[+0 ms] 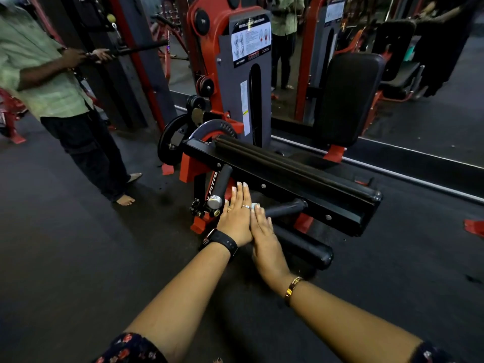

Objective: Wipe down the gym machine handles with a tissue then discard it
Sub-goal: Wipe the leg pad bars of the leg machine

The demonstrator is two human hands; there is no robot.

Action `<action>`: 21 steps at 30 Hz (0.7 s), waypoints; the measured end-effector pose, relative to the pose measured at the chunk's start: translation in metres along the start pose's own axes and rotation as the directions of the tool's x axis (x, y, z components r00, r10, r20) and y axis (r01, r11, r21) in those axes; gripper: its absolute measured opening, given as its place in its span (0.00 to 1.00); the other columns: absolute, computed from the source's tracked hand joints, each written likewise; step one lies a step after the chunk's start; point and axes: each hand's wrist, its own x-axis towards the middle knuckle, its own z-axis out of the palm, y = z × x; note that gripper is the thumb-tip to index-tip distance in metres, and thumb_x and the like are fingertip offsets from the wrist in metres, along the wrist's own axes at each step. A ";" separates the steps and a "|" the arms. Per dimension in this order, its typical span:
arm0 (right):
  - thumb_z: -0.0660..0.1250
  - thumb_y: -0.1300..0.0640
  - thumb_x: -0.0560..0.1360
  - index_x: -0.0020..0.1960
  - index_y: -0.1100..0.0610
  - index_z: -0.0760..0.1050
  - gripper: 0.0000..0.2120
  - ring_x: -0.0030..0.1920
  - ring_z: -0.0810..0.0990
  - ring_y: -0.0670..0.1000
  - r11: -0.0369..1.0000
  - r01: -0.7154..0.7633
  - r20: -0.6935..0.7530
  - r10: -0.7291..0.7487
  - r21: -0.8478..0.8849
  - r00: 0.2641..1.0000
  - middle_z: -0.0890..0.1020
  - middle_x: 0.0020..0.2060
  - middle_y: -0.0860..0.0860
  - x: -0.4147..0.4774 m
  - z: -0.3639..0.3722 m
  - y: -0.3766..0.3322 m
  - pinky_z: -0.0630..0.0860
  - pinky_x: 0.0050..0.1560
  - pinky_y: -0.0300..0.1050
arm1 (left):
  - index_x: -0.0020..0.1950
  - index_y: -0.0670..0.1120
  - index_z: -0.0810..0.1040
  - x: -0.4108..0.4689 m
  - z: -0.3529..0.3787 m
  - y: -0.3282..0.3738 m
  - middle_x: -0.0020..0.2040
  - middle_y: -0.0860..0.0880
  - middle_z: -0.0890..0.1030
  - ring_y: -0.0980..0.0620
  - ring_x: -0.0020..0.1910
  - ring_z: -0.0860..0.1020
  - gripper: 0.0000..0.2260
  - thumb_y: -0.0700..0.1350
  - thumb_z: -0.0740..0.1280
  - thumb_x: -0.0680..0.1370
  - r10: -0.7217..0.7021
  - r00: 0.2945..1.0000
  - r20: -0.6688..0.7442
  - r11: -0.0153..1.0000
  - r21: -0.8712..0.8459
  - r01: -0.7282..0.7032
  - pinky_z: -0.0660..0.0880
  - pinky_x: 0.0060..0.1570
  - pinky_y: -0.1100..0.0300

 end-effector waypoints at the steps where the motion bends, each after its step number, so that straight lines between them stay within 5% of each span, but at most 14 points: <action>1: 0.59 0.76 0.73 0.78 0.55 0.45 0.41 0.78 0.43 0.49 0.998 0.052 0.020 -0.051 -0.022 0.998 0.45 0.78 0.51 0.000 -0.003 0.004 0.43 0.77 0.48 | 0.76 0.42 0.31 0.000 0.000 0.000 0.78 0.45 0.34 0.48 0.77 0.35 0.40 0.44 0.62 0.80 -0.004 1.000 -0.008 0.999 -0.034 0.004 0.42 0.77 0.50; 4: 0.55 0.75 0.71 0.78 0.57 0.48 0.39 0.78 0.48 0.52 0.957 0.200 0.069 -0.190 -0.211 0.979 0.50 0.78 0.54 -0.007 -0.023 0.039 0.45 0.77 0.50 | 0.76 0.42 0.31 -0.002 0.000 -0.001 0.78 0.45 0.34 0.47 0.77 0.35 0.49 0.44 0.70 0.75 0.011 1.000 0.021 0.999 -0.034 -0.010 0.43 0.77 0.48; 8: 0.56 0.80 0.67 0.78 0.56 0.45 0.45 0.77 0.46 0.53 0.949 -0.093 -0.057 0.079 -0.302 0.995 0.48 0.77 0.51 -0.003 -0.053 0.081 0.49 0.76 0.57 | 0.76 0.43 0.31 -0.002 -0.003 -0.001 0.77 0.45 0.32 0.47 0.77 0.35 0.56 0.46 0.76 0.71 0.019 0.999 0.036 0.999 -0.035 -0.018 0.43 0.76 0.49; 11: 0.55 0.79 0.72 0.77 0.57 0.44 0.40 0.77 0.43 0.51 0.948 -0.162 -0.064 0.150 -0.275 0.987 0.46 0.76 0.50 0.006 -0.057 0.077 0.48 0.76 0.57 | 0.76 0.44 0.30 -0.002 -0.001 -0.002 0.77 0.46 0.32 0.48 0.77 0.35 0.53 0.42 0.73 0.72 0.007 0.999 0.042 0.994 -0.109 -0.002 0.41 0.76 0.50; 15: 0.53 0.82 0.66 0.77 0.58 0.45 0.44 0.77 0.41 0.48 0.968 -0.204 -0.074 0.195 -0.149 0.978 0.47 0.77 0.53 0.003 -0.031 0.043 0.42 0.77 0.50 | 0.77 0.42 0.33 0.000 -0.001 -0.003 0.78 0.44 0.36 0.47 0.77 0.36 0.45 0.37 0.67 0.76 -0.018 0.996 0.091 0.893 -0.446 0.057 0.42 0.75 0.55; 18: 0.54 0.77 0.68 0.77 0.59 0.50 0.40 0.77 0.44 0.49 0.997 -0.054 0.003 0.054 -0.062 0.999 0.50 0.76 0.52 0.005 -0.014 0.008 0.37 0.75 0.42 | 0.79 0.42 0.42 0.001 -0.004 0.005 0.79 0.45 0.46 0.54 0.77 0.46 0.33 0.35 0.59 0.80 -0.114 0.987 0.115 0.580 -0.799 0.160 0.51 0.71 0.65; 21: 0.61 0.70 0.72 0.77 0.58 0.57 0.34 0.77 0.51 0.49 0.997 -0.032 0.005 0.033 -0.072 0.999 0.57 0.76 0.52 0.017 -0.017 -0.010 0.37 0.74 0.42 | 0.77 0.43 0.59 -0.002 -0.005 0.007 0.77 0.46 0.62 0.53 0.75 0.60 0.21 0.42 0.53 0.83 -0.268 0.949 0.168 -0.008 -0.985 0.173 0.58 0.69 0.62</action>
